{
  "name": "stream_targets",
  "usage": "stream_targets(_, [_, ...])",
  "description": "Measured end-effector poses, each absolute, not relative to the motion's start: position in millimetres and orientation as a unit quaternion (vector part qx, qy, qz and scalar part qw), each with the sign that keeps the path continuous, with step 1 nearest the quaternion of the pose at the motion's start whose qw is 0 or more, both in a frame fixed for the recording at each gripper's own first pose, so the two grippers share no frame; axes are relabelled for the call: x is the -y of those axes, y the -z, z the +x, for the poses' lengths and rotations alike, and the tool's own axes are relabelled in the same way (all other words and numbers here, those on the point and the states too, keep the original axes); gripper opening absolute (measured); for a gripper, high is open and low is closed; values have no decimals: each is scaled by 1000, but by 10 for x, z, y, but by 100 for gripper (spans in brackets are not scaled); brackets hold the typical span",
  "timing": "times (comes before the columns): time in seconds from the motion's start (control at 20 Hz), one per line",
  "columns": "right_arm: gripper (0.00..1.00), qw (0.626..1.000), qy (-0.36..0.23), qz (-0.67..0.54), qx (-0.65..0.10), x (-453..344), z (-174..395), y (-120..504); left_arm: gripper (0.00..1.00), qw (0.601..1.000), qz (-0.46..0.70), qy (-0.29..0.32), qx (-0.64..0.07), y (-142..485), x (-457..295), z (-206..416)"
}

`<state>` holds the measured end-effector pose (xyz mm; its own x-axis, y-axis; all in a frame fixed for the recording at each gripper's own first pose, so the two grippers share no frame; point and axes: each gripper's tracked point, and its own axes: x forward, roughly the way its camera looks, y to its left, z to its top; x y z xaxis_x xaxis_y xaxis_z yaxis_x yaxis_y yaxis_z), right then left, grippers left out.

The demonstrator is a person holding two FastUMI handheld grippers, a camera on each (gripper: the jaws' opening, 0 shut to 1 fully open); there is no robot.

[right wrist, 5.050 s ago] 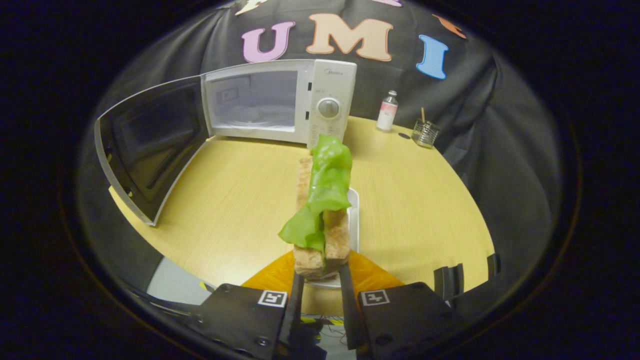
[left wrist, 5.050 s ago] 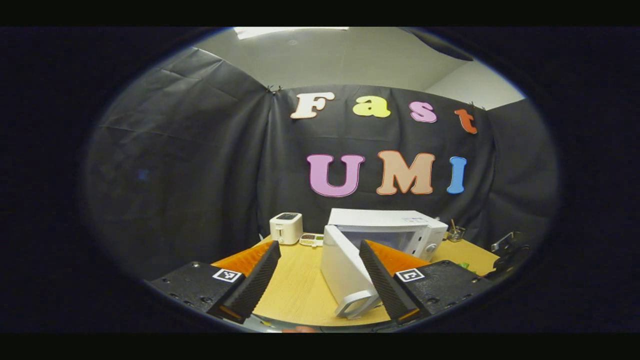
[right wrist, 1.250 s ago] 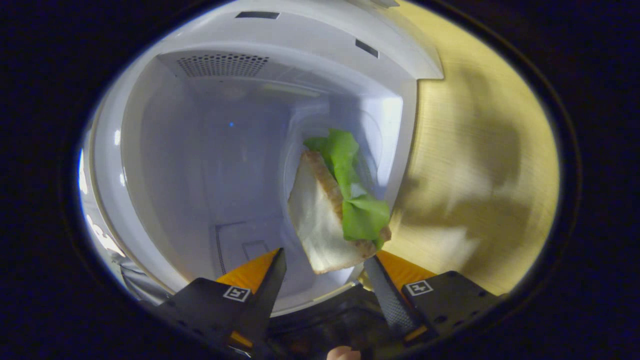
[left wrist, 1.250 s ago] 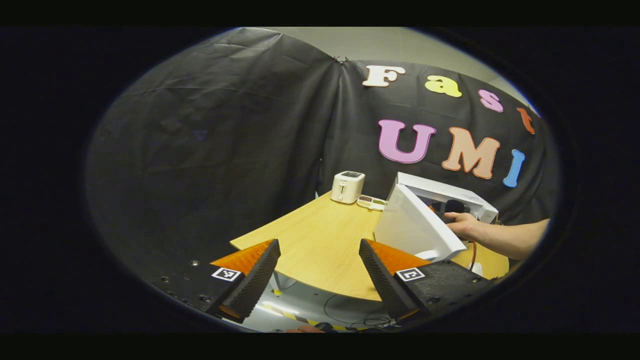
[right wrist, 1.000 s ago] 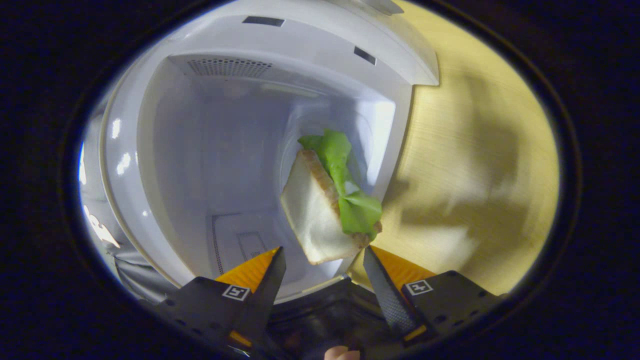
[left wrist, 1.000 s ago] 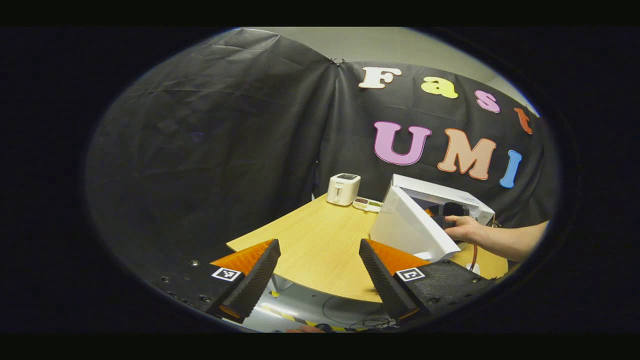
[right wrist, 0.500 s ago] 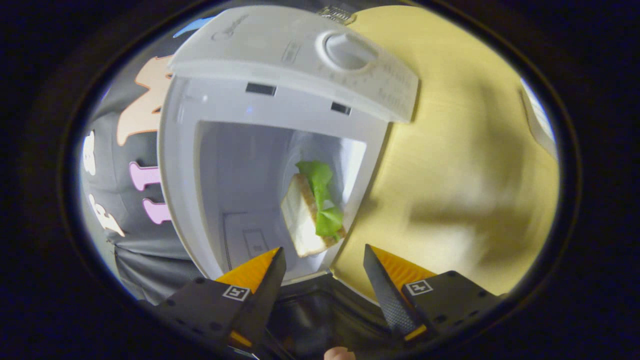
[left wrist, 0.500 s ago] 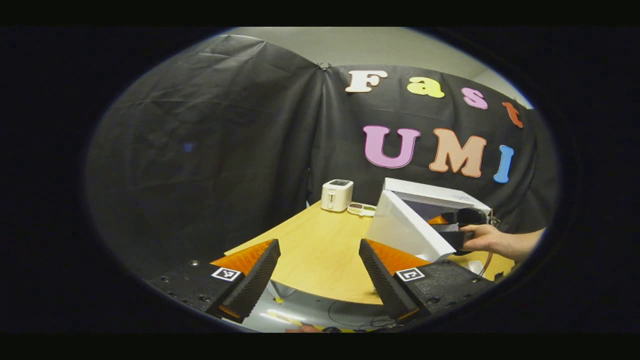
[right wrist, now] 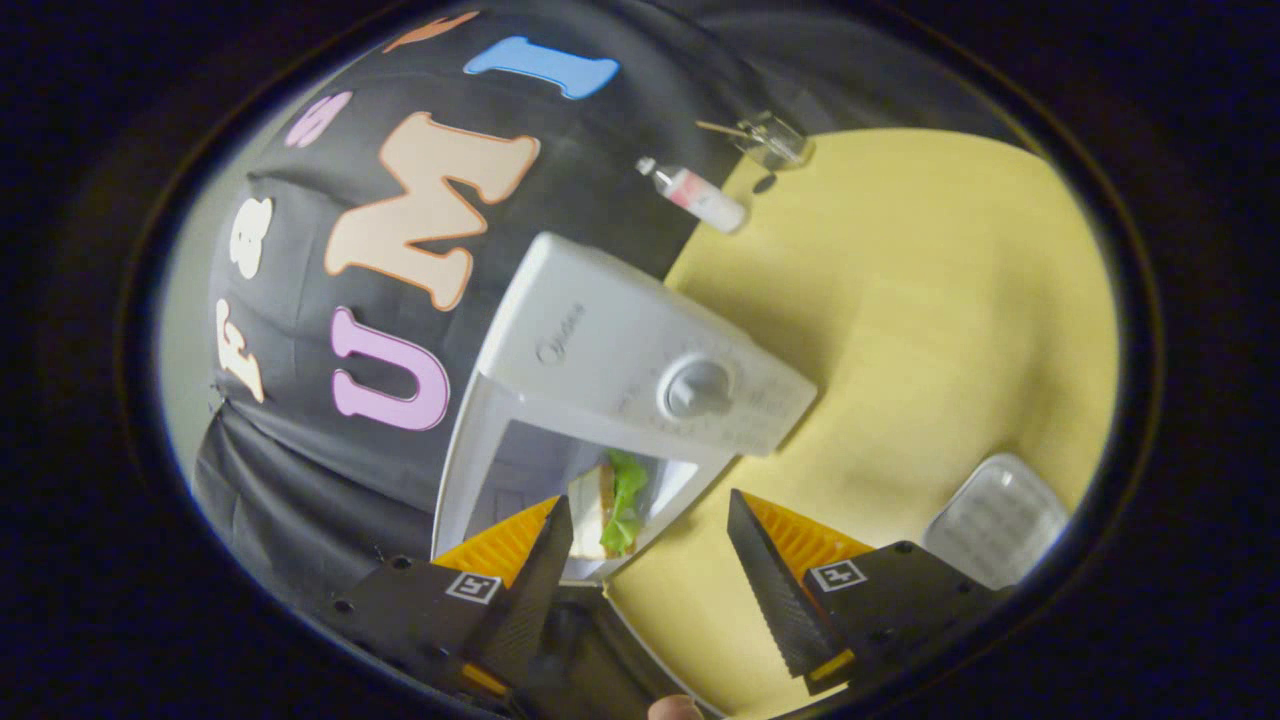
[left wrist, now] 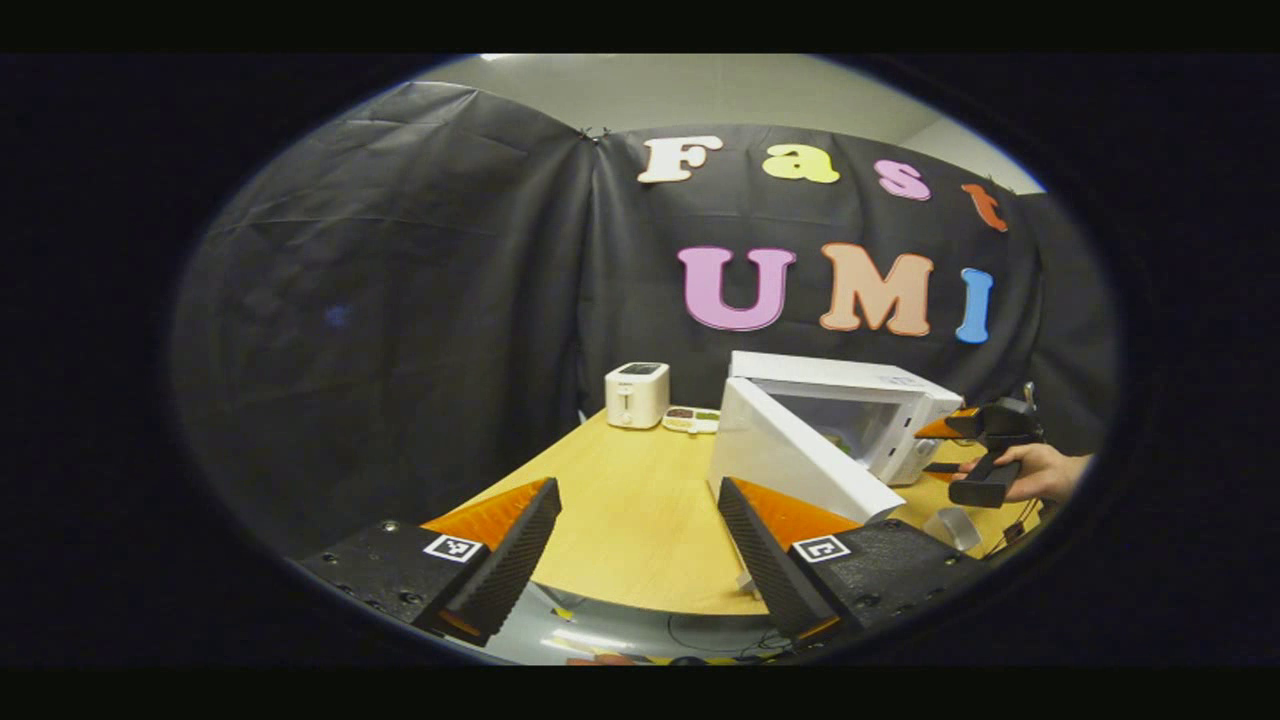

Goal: Open the microwave oven with the left hand, put the food in, and close the microwave oven.

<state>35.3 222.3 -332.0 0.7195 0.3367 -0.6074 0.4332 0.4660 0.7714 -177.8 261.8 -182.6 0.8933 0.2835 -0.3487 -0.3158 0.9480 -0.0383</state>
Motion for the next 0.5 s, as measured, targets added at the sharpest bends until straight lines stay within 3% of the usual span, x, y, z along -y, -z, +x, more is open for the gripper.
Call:
stream_targets(0.4, [95, 910, -18, 315, -268, -1391, 262, 2516, 97, 969, -10, -129, -210, 2152, -2546, -1637])
stream_targets(0.45, [84, 922, -22, 290, -254, -1327, 291, 2429, 97, 969, -8, -127, -214, 2192, -2535, -1625])
stream_targets(0.5, [84, 932, -27, 268, -242, -1262, 315, 2335, 96, 968, -6, -124, -219, 2224, -2511, -1623])
